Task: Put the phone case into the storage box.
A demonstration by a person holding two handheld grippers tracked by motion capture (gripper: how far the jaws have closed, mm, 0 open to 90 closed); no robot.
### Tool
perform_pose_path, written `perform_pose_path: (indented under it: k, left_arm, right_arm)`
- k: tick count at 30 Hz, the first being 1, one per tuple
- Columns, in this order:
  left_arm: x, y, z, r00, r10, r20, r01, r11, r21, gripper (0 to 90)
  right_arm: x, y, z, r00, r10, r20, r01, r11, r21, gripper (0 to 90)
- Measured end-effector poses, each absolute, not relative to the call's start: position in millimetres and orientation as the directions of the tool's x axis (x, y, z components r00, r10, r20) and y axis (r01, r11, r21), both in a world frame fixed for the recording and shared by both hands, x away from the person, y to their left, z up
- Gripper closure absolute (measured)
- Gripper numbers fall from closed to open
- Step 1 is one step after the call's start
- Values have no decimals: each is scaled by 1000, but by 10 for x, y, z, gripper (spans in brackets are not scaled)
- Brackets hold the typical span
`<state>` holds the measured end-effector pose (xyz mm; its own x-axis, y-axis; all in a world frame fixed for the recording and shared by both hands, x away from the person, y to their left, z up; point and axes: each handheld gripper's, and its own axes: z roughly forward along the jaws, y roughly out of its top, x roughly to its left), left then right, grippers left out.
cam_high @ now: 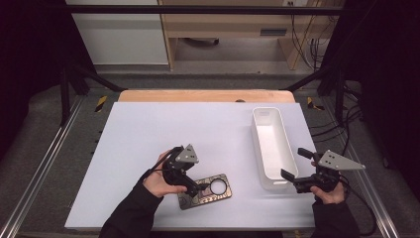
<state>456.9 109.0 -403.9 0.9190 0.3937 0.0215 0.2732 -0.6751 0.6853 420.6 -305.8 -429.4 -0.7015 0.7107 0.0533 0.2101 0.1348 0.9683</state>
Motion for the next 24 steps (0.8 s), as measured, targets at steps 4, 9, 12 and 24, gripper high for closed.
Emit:
perform_pose_path:
  k: [4, 9, 12, 24]
  left_arm:
    - [4581, 1045, -4106, 923, 384, 19, 277, -697, 661, 2]
    - [4590, 999, -4183, 928, 371, 15, 279, -722, 633, 2]
    - [4594, 981, -4225, 929, 370, 8, 286, -731, 620, 3]
    - [4601, 912, -4431, 932, 363, -1, 305, -782, 544, 4]
  right_arm:
    - [4206, -3060, -4294, -701, 711, 54, 211, 134, 968, 4]
    - [4208, -3057, -4297, -703, 709, 54, 211, 136, 968, 4]
    - [4209, -3056, -4298, -704, 709, 54, 211, 136, 968, 4]
    - [4210, -3055, -4300, -704, 708, 53, 211, 137, 968, 5]
